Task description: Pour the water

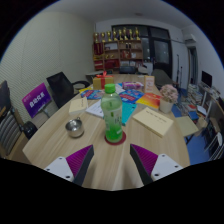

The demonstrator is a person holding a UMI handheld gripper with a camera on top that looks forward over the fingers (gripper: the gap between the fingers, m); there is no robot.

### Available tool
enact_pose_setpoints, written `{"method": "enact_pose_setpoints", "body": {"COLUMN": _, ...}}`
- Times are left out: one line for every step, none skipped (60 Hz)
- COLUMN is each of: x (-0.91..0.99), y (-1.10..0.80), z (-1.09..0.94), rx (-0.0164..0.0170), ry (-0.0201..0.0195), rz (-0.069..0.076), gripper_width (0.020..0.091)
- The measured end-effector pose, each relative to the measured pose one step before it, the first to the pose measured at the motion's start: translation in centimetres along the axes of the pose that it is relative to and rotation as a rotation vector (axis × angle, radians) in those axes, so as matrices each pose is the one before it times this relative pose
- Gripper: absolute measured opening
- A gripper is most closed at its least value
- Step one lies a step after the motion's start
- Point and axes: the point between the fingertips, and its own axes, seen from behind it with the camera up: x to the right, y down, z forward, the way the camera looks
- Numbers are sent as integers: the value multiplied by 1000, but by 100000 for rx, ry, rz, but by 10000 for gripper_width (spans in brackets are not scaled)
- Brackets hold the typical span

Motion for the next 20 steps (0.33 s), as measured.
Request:
{"method": "enact_pose_setpoints", "body": {"x": 23, "y": 270, "z": -1136, "rx": -797, "ry": 432, "rz": 487, "gripper_width": 835}}
{"method": "enact_pose_setpoints", "body": {"x": -37, "y": 265, "z": -1199, "rx": -693, "ry": 155, "rz": 556, "gripper_width": 836}}
{"method": "enact_pose_setpoints", "body": {"x": -16, "y": 52, "z": -974, "rx": -613, "ry": -108, "rz": 624, "gripper_width": 835}}
{"method": "enact_pose_setpoints", "body": {"x": -135, "y": 196, "z": -1227, "rx": -393, "ry": -253, "rz": 671, "gripper_width": 835}}
{"method": "enact_pose_setpoints", "body": {"x": -115, "y": 73, "z": -1193, "rx": -339, "ry": -329, "rz": 736, "gripper_width": 834}}
{"method": "enact_pose_setpoints", "body": {"x": -68, "y": 230, "z": -1446, "rx": -345, "ry": -479, "rz": 681, "gripper_width": 832}}
{"method": "enact_pose_setpoints", "body": {"x": -102, "y": 168, "z": -1192, "rx": -347, "ry": -324, "rz": 539, "gripper_width": 833}}
{"method": "enact_pose_setpoints", "body": {"x": -87, "y": 191, "z": -1164, "rx": -328, "ry": -303, "rz": 389, "gripper_width": 835}}
{"method": "enact_pose_setpoints", "body": {"x": -80, "y": 191, "z": -1156, "rx": -142, "ry": -245, "rz": 181, "gripper_width": 834}}
{"method": "enact_pose_setpoints", "body": {"x": -46, "y": 141, "z": -1146, "rx": 45, "ry": -154, "rz": 26, "gripper_width": 833}}
{"method": "enact_pose_setpoints", "body": {"x": -2, "y": 103, "z": -1148, "rx": 193, "ry": 23, "rz": -65, "gripper_width": 836}}
{"method": "enact_pose_setpoints", "body": {"x": -31, "y": 7, "z": -916, "rx": 417, "ry": 262, "rz": -148, "gripper_width": 831}}
{"method": "enact_pose_setpoints", "body": {"x": -123, "y": -31, "z": -875, "rx": 443, "ry": 396, "rz": -152, "gripper_width": 834}}
{"method": "enact_pose_setpoints", "body": {"x": 113, "y": 66, "z": -1175, "rx": 644, "ry": 187, "rz": -179, "gripper_width": 834}}
{"method": "enact_pose_setpoints", "body": {"x": 127, "y": 51, "z": -1291, "rx": 661, "ry": 121, "rz": -206, "gripper_width": 833}}
{"method": "enact_pose_setpoints", "body": {"x": 81, "y": 30, "z": -1064, "rx": 648, "ry": 78, "rz": -281, "gripper_width": 833}}
{"method": "enact_pose_setpoints", "body": {"x": 55, "y": 64, "z": -1048, "rx": 623, "ry": 75, "rz": -190, "gripper_width": 832}}
{"method": "enact_pose_setpoints", "body": {"x": 63, "y": 69, "z": -997, "rx": 514, "ry": 106, "rz": -7, "gripper_width": 830}}
{"method": "enact_pose_setpoints", "body": {"x": 48, "y": 79, "z": -971, "rx": 434, "ry": 7, "rz": 113, "gripper_width": 829}}
{"method": "enact_pose_setpoints", "body": {"x": 6, "y": 116, "z": -739, "rx": 293, "ry": -167, "rz": 159, "gripper_width": 830}}
